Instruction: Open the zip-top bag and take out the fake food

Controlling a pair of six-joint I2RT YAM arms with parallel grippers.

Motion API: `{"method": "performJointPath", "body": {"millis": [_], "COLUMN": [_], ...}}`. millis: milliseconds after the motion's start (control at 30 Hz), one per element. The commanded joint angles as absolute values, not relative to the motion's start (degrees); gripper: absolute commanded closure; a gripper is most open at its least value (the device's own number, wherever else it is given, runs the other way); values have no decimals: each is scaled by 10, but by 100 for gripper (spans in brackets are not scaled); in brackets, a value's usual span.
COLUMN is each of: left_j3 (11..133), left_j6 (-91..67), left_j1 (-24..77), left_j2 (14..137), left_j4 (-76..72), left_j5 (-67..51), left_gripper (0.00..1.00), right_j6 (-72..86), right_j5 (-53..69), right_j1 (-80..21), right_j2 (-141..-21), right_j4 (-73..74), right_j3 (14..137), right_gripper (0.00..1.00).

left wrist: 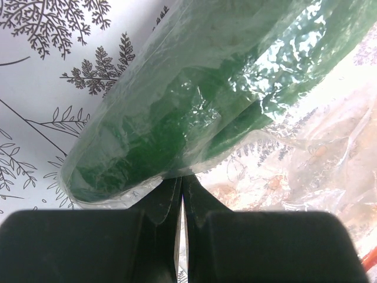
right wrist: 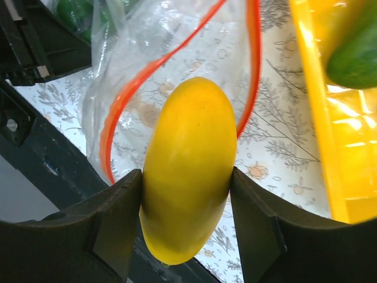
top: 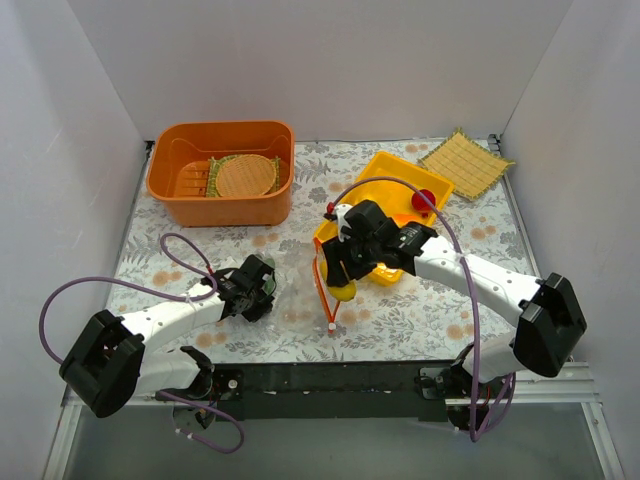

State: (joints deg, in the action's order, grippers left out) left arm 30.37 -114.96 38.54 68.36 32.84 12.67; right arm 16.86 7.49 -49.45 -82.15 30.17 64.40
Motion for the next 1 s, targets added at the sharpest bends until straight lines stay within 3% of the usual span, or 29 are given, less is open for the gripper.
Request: {"method": "performJointPath", "body": {"millis": [0,333,633,833,933,967], "left_j3": [282,296,335,358,377,383], "left_j6": [-1146,-1128,-1079,-1051,-1041,-1038], "left_j1": [385,384,385,385,384,384], "left_j2": [695,684,680,669,664,661], "left_j4": [377,375,394,381,381,382], "left_j5": [163,158,156,129,116,113], "left_gripper": [100,100,100,91,80,71], "right_j6": [149,134,158,157,148,148], "right_j5": [33,-21,-33,-48,-44,-41], "right_j1": [-480,-390,-201,-156,-156,-156], "right_j2": [-781,-766,-933,-1105,-1151,-1152], "right_j4": [349,344,203,212,257,263], "right_j3": [678,675,784,922,986,989], "right_gripper": [83,82,79,52,38,32]}}
